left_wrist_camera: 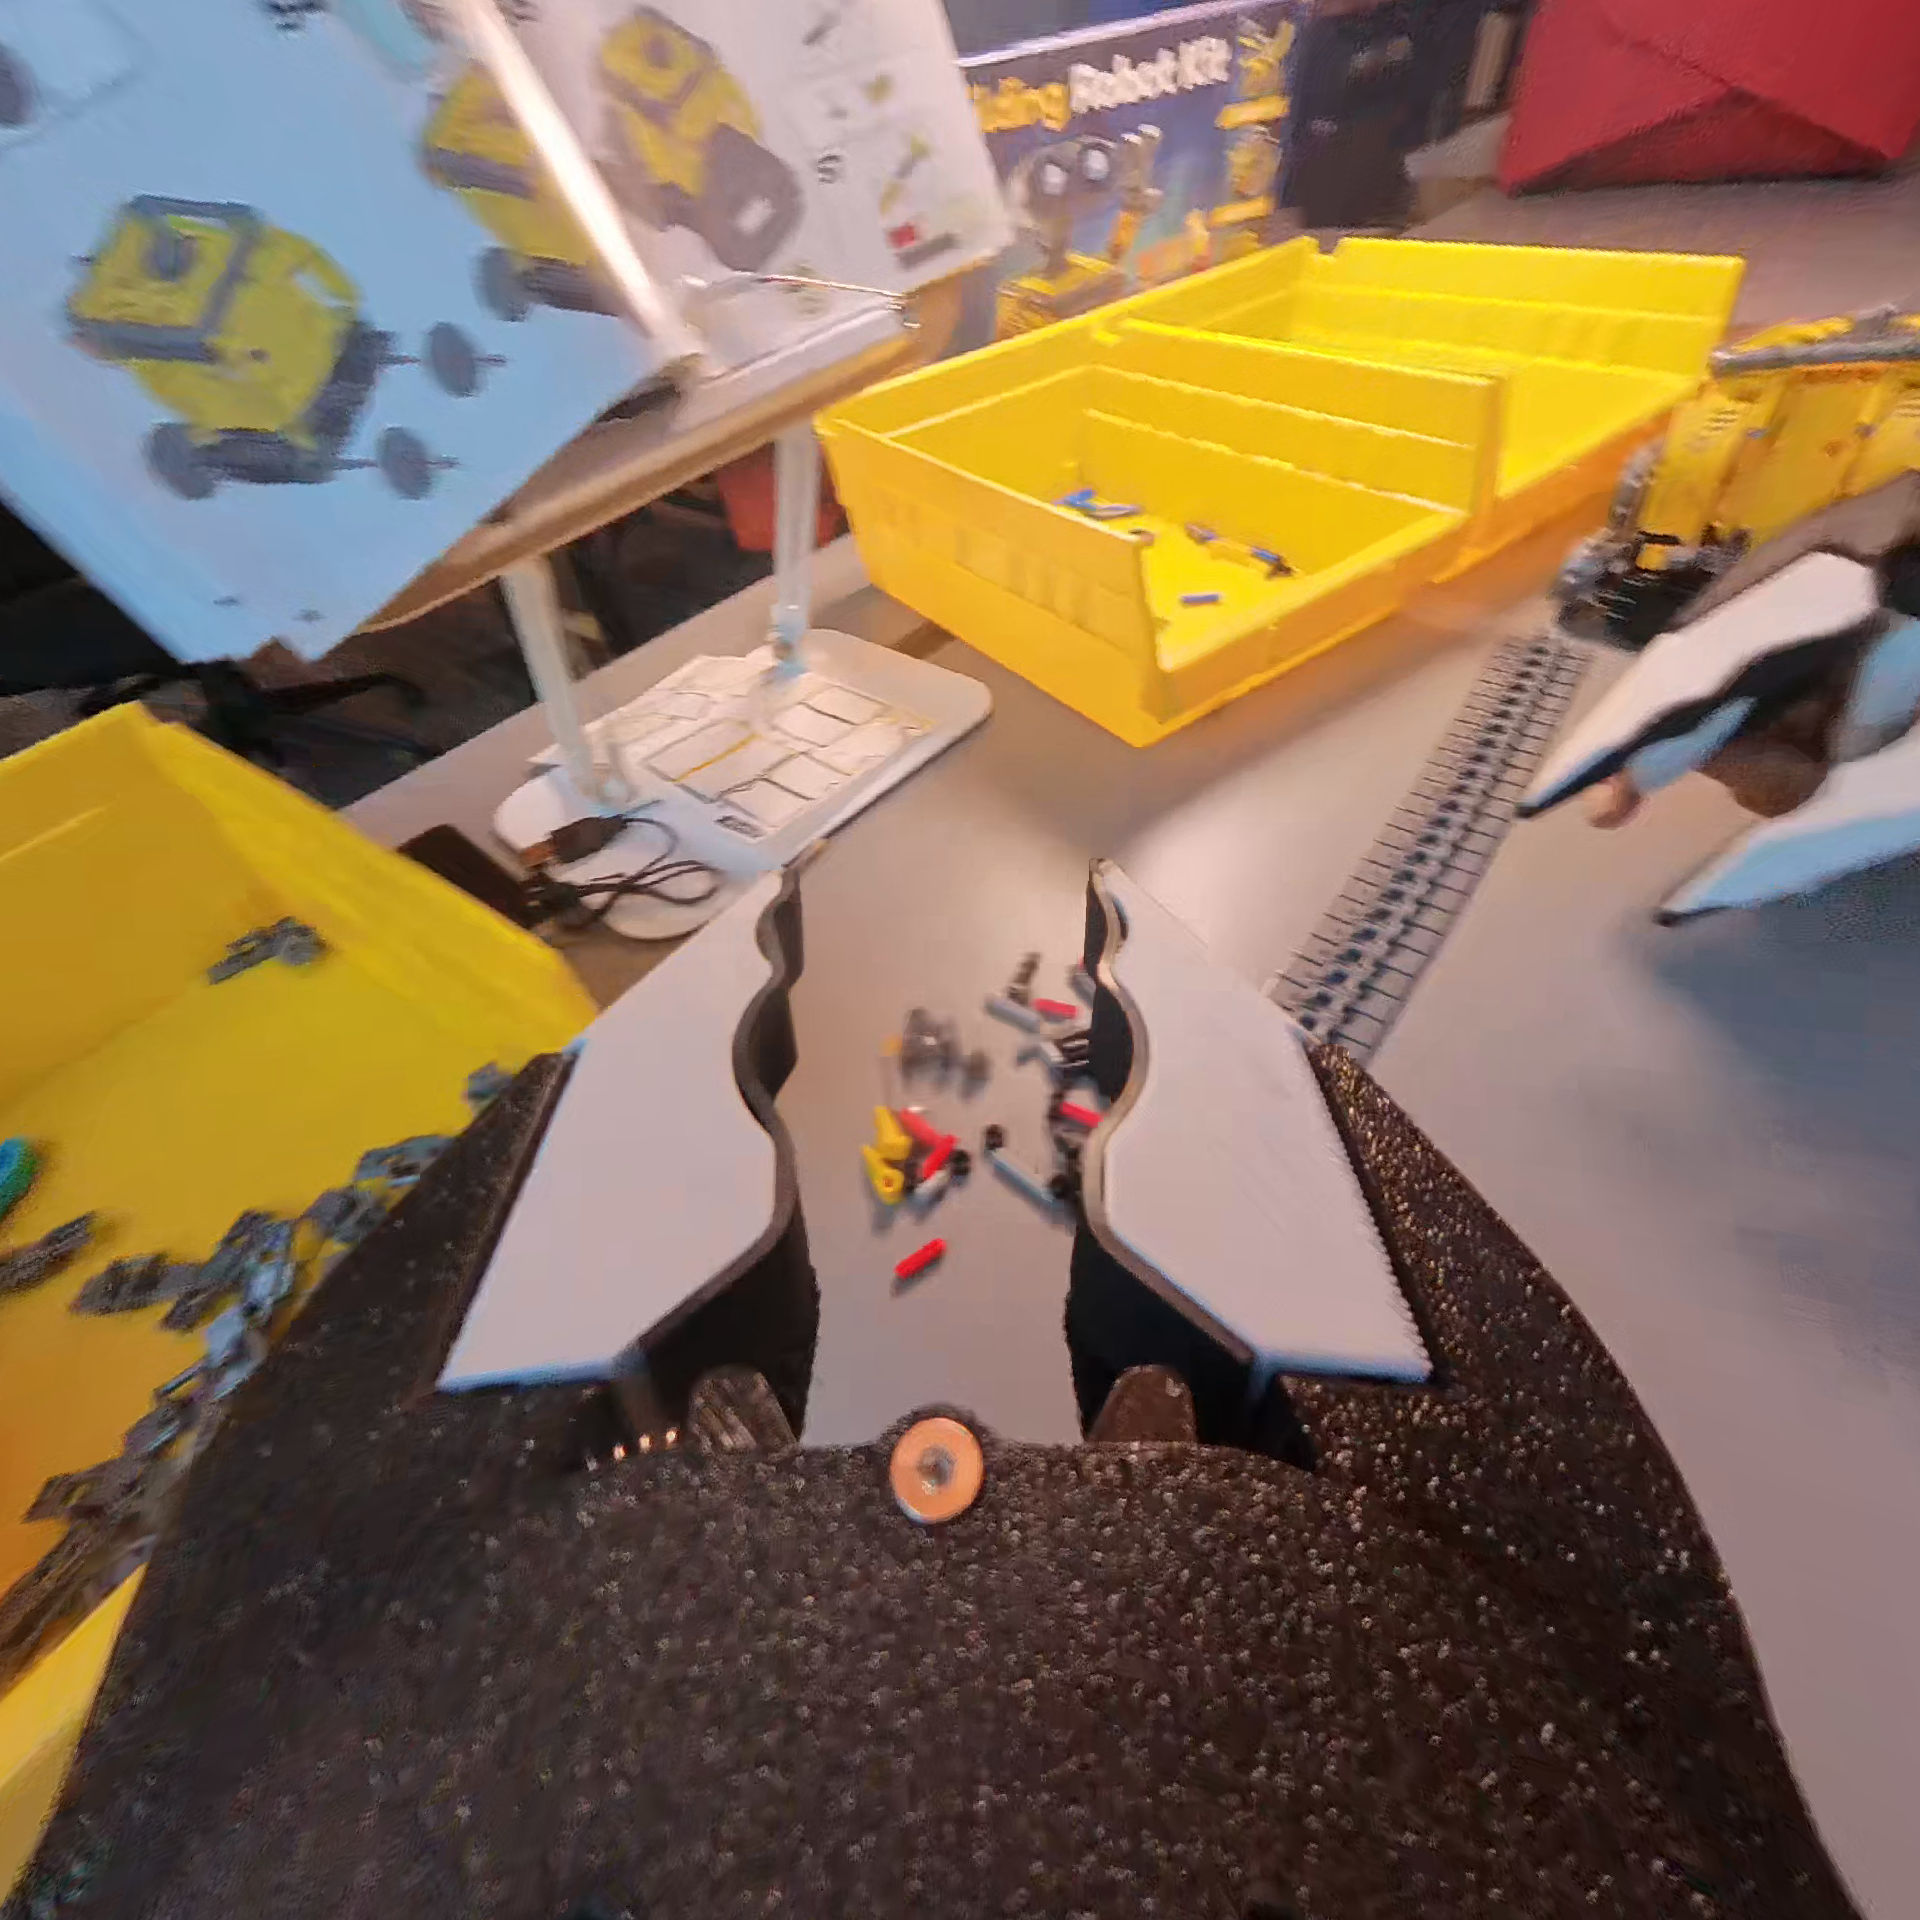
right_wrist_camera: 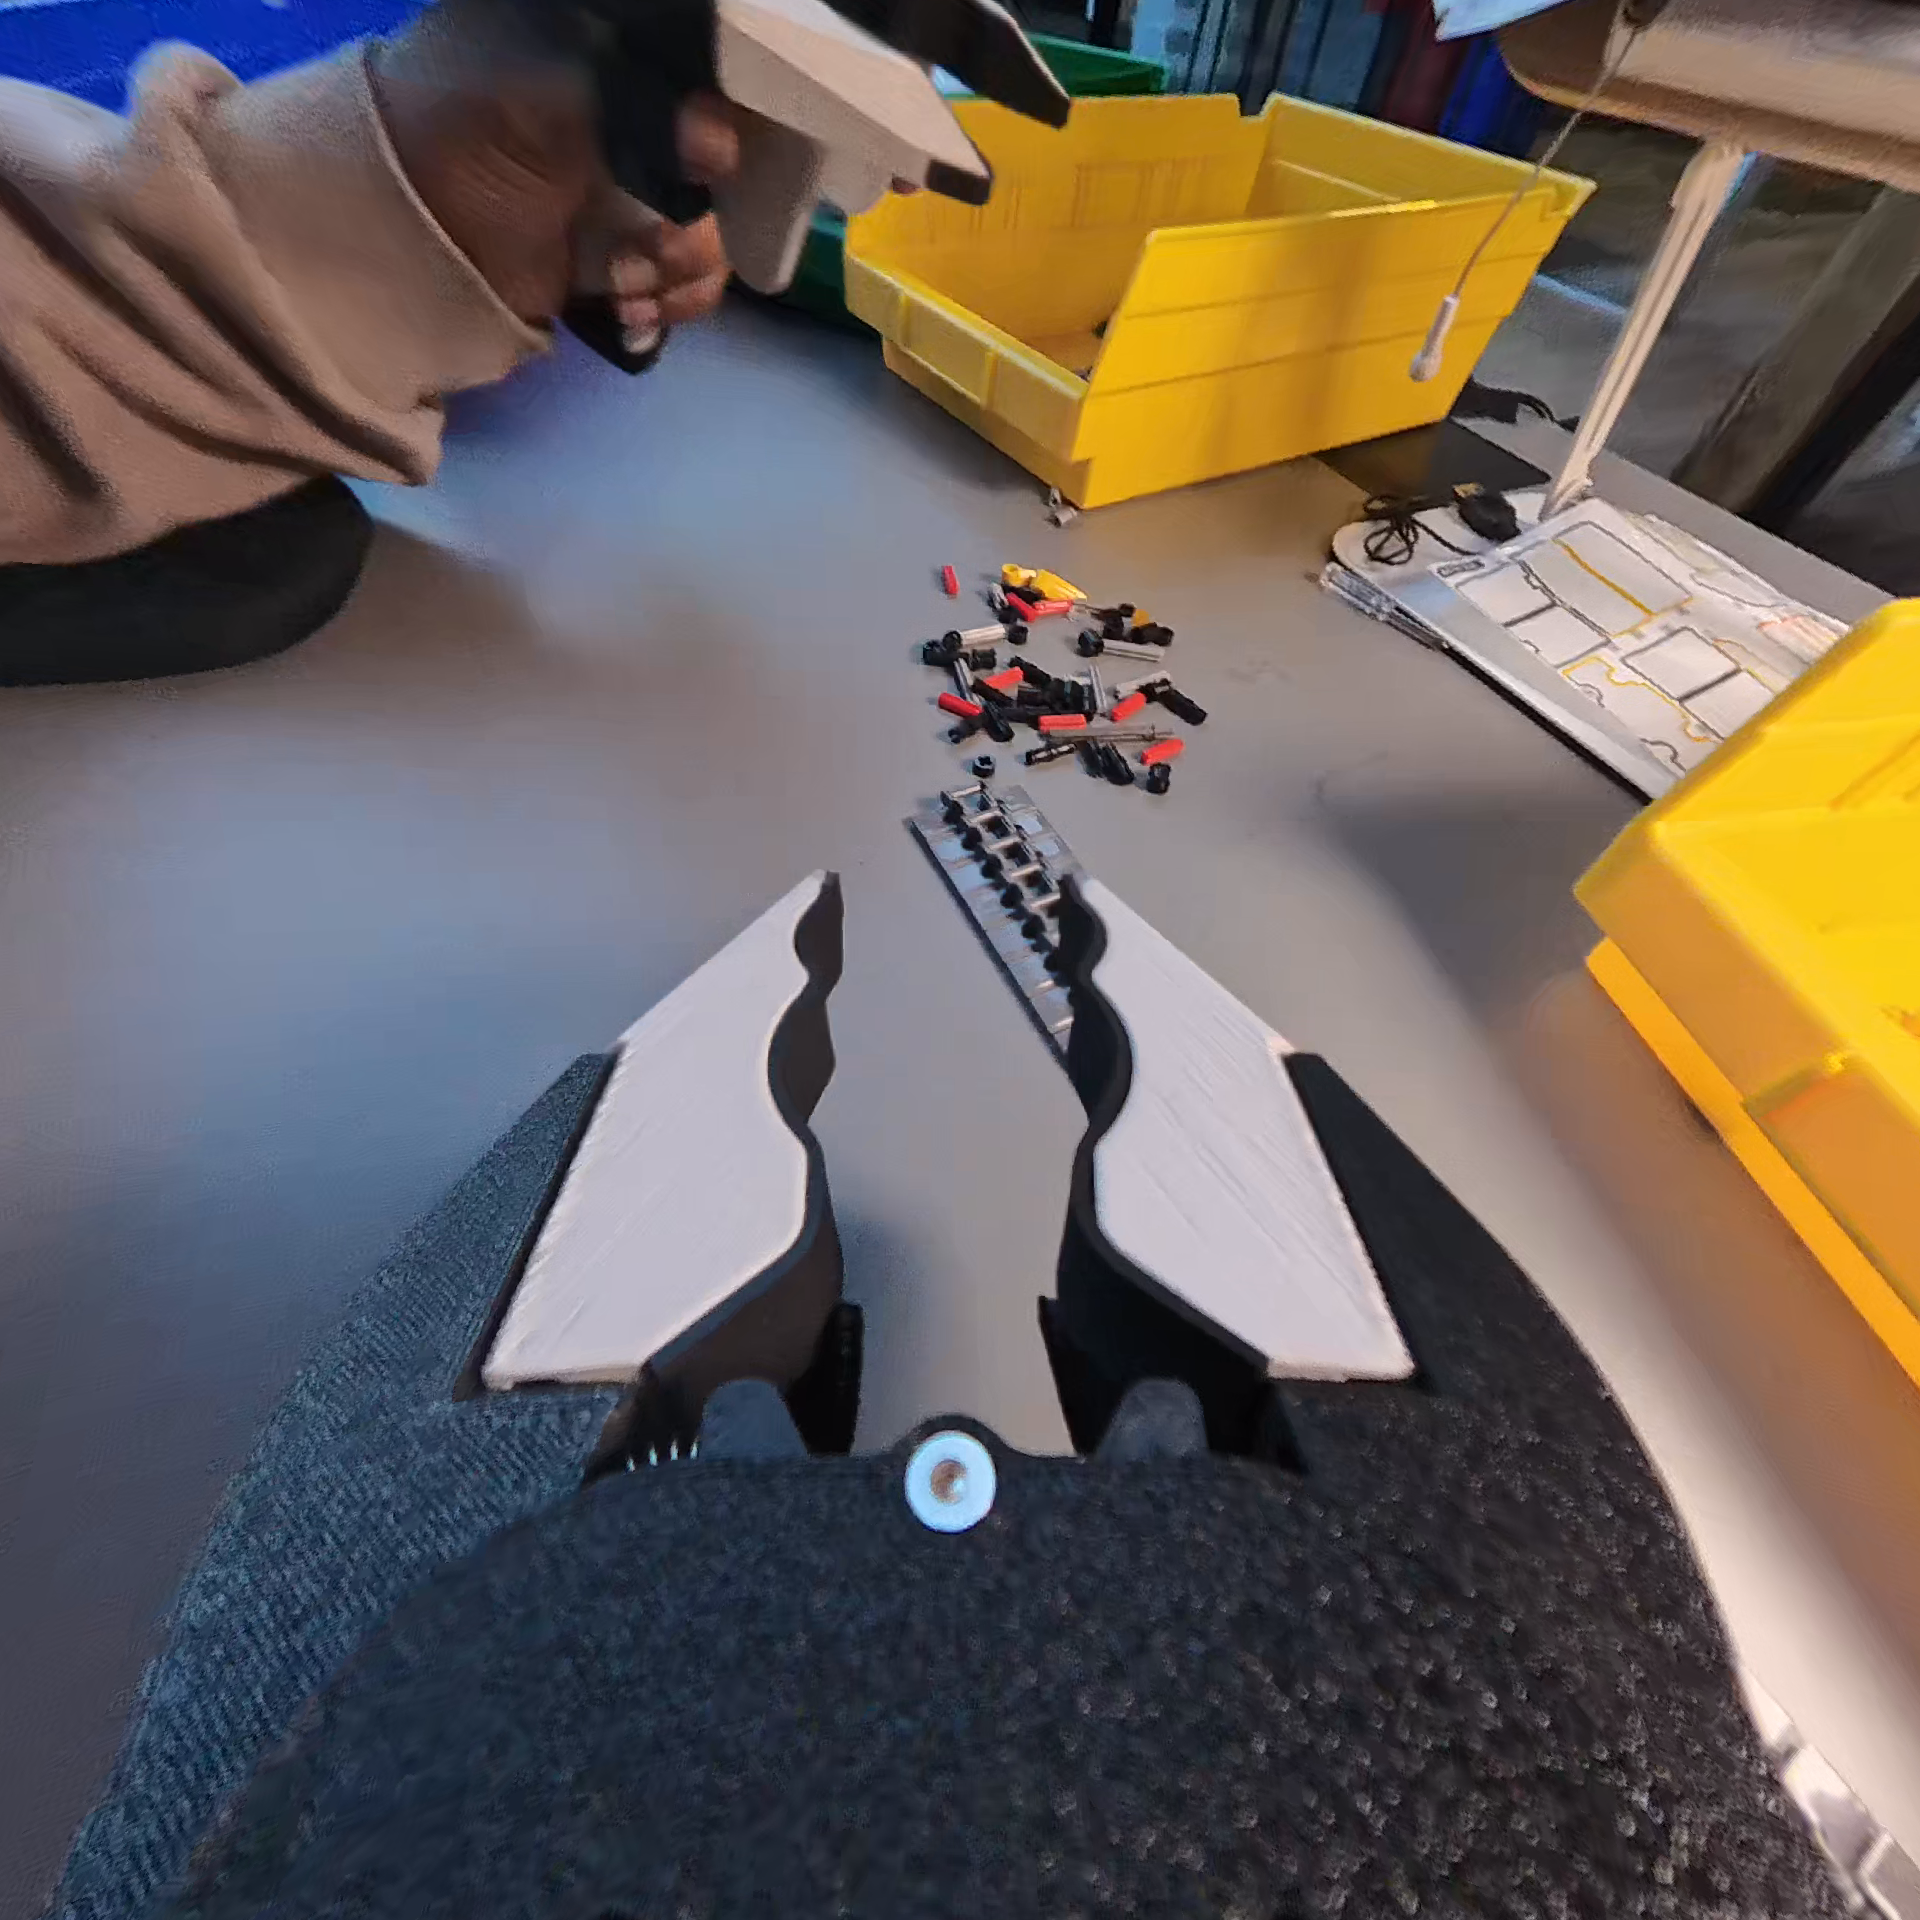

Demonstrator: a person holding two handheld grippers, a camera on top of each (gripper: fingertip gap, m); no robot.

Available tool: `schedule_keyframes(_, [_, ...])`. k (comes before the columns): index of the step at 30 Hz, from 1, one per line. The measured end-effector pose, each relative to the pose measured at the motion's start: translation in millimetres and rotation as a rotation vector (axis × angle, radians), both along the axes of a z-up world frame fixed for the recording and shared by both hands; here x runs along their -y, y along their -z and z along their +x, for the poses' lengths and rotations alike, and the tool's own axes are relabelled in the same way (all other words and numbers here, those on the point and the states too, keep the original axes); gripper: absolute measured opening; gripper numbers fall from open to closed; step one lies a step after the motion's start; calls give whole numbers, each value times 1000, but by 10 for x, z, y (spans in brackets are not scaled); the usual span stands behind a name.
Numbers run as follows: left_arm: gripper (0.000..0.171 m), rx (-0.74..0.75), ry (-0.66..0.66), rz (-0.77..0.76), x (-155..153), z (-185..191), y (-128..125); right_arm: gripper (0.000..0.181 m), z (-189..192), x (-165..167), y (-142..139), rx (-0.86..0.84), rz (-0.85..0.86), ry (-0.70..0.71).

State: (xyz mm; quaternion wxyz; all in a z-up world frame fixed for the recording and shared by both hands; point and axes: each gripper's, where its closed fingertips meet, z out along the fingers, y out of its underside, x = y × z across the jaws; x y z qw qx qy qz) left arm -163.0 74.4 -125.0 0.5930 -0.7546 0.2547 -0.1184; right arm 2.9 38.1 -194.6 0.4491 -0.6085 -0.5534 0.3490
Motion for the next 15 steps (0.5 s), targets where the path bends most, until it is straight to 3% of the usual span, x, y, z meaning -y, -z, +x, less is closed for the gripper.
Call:
schedule_keyframes(3, [53,-25,105,-10,180,369,-35,38,22,-103,70,46,-7,46])
schedule_keyframes(7, [43,3,150,-40,271,587,90,41,29,-256,120,175,82,74])
schedule_keyframes(10, [37,27,119,-26,222,598,199,46,-7,-264,160,355,146,-6])
schedule_keyframes(13, [23,-5,82,-19,153,541,342,52,-16,-240,310,532,51,-107])
schedule_keyframes(15, [23,-70,67,-32,151,492,485,52,-32,-314,373,578,20,-132])
